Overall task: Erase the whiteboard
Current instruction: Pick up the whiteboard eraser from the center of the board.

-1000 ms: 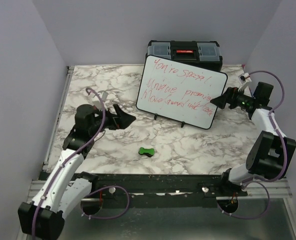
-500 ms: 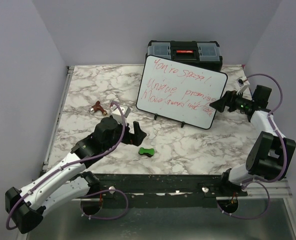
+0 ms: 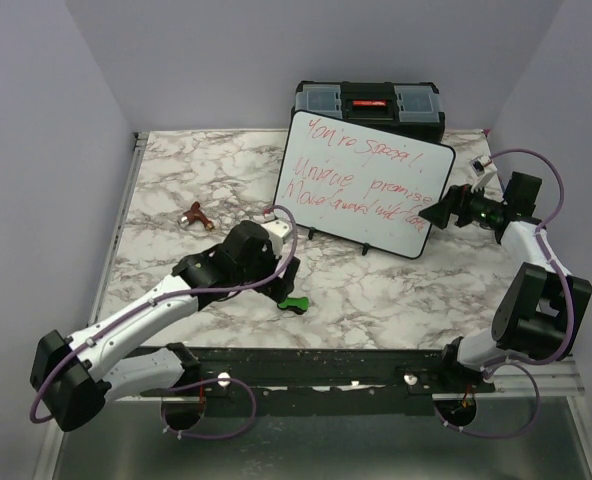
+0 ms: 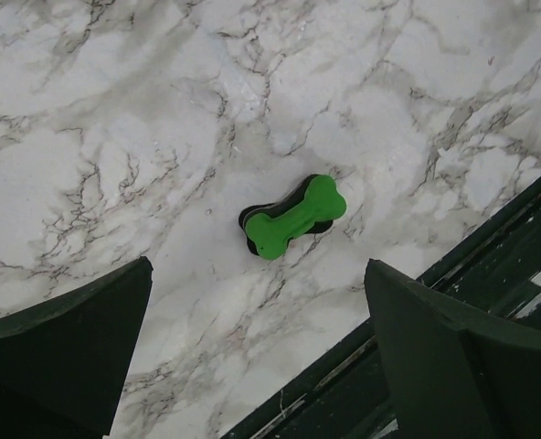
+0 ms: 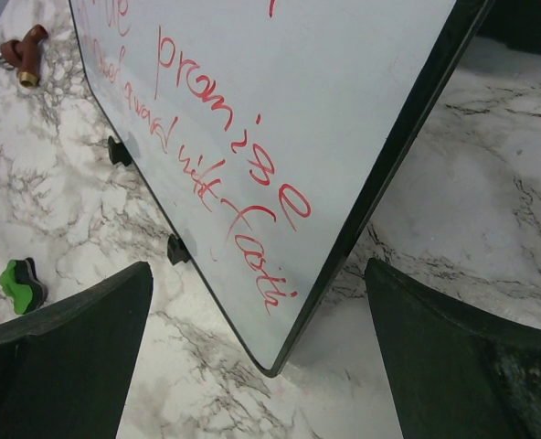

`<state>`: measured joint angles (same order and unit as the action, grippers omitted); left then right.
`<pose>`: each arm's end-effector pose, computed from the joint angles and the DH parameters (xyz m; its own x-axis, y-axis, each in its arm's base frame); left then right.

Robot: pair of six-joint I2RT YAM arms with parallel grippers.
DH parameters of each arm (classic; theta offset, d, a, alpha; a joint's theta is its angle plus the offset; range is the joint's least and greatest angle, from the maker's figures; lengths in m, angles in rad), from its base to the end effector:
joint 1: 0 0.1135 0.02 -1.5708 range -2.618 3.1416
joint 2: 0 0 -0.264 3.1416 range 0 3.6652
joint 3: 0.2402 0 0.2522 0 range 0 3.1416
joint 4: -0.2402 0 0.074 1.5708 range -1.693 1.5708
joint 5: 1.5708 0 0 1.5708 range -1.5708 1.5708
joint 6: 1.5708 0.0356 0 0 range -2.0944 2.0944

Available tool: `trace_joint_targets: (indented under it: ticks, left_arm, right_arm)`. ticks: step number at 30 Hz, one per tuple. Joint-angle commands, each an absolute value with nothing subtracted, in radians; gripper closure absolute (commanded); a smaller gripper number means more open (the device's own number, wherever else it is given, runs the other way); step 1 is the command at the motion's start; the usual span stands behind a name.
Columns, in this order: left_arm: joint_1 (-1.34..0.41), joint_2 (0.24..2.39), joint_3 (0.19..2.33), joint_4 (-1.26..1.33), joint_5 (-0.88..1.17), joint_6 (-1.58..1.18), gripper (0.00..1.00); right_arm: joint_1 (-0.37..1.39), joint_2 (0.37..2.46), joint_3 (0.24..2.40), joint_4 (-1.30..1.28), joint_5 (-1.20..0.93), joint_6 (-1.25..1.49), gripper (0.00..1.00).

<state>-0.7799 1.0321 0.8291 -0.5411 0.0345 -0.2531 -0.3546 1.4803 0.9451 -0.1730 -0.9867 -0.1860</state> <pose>0.1536 -0.1536 0.2753 -0.6467 0.2877 -0.7064 0.5773 0.7899 -0.2068 0.2997 -0.0793 0.2422 -0.5250 0.0856 -0.8468 -0.5086 0.7662 0.3928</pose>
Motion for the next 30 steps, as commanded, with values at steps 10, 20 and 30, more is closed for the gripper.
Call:
trace_joint_targets:
  ticks: [10, 20, 30]
  left_arm:
    - [-0.827, 1.353, 0.932, -0.425, 0.327, 0.139, 0.06]
    - [-0.897, 1.525, 0.951, -0.448, 0.317, 0.279, 0.24]
    - [-0.911, 1.556, 0.939, -0.449, 0.198, 0.245, 0.28]
  right_arm:
    - [-0.359, 1.481, 0.942, -0.21, -0.964, -0.234, 0.0]
    - [-0.36, 1.494, 0.943, -0.207, -0.964, -0.23, 0.0]
    - [-0.359, 1.497, 0.947, -0.212, -0.961, -0.23, 0.0]
